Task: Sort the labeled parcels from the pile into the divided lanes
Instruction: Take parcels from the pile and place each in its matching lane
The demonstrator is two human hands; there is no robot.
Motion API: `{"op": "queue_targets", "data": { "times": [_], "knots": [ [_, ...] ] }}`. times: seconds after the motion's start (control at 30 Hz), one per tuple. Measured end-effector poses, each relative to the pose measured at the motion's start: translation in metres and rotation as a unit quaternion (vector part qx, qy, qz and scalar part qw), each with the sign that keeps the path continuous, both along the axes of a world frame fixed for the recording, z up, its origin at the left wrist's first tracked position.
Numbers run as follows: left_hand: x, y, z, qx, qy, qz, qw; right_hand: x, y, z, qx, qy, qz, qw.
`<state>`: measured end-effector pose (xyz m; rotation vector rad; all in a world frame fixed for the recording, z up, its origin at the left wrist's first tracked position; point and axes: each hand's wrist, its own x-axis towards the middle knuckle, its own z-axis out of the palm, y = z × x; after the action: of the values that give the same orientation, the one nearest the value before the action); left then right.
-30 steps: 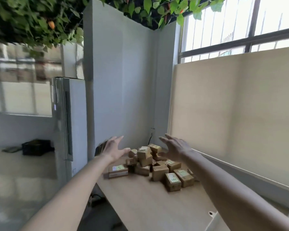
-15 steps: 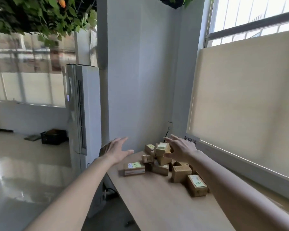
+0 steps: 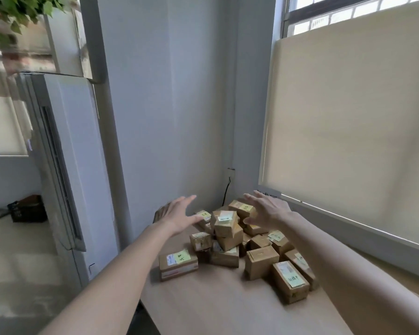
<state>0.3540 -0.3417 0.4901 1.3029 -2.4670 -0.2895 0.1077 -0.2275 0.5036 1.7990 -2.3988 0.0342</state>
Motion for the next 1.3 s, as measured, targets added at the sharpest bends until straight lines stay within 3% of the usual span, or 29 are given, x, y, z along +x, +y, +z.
{"op": "queue_targets", "data": {
  "times": [0.4,0.77,1.03,1.3],
  "knots": [
    [-0.082,-0.151,-0.064,0.034,-0.016,-0.075,0.996,-0.056,-0.123,-0.053,0.043,-0.012,-0.052,0.998],
    [-0.170,-0.319,-0.168,0.104,-0.033,-0.156,0.982,-0.103,-0.270,-0.146,0.086,-0.072,-0.118,0.987],
    [-0.225,-0.376,-0.264,0.156,-0.077,-0.215,0.961,-0.132,-0.336,-0.242,0.130,-0.127,-0.157,0.971],
    [-0.270,-0.416,-0.321,0.202,-0.088,-0.227,0.949,-0.161,-0.382,-0.300,0.122,-0.178,-0.176,0.960]
  ]
}}
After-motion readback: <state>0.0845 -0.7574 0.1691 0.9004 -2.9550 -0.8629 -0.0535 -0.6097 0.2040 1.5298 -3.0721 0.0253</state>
